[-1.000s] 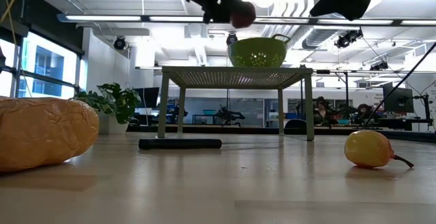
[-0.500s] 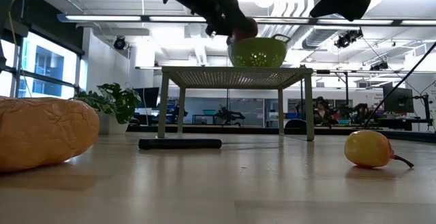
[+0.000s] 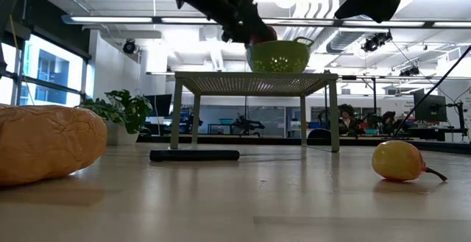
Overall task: Pick & Place Fruit
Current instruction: Put the red apple into the green strainer bowl on the shelf, then put the orange peach into the green strainer bowl on the shelf
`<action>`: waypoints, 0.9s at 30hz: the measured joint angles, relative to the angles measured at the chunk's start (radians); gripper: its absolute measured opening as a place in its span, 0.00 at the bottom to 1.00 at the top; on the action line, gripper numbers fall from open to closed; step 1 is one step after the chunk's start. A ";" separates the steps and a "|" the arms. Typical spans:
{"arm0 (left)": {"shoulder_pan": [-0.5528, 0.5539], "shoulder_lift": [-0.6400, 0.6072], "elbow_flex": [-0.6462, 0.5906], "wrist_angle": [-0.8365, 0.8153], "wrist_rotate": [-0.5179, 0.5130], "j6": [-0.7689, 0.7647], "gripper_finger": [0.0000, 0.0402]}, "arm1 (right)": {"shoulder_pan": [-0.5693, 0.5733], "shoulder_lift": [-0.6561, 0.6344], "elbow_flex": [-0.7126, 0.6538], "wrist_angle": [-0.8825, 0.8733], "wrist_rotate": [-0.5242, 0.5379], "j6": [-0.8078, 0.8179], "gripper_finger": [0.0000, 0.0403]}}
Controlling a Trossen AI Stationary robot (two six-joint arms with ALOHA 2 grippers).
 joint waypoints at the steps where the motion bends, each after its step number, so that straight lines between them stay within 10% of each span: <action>1: -0.004 0.004 0.001 0.007 -0.003 0.000 0.71 | 0.000 0.000 0.000 0.000 0.000 0.000 0.48; 27: -0.005 -0.106 -0.001 -0.094 0.000 0.009 0.72 | 0.000 0.000 0.000 0.008 -0.054 0.012 0.48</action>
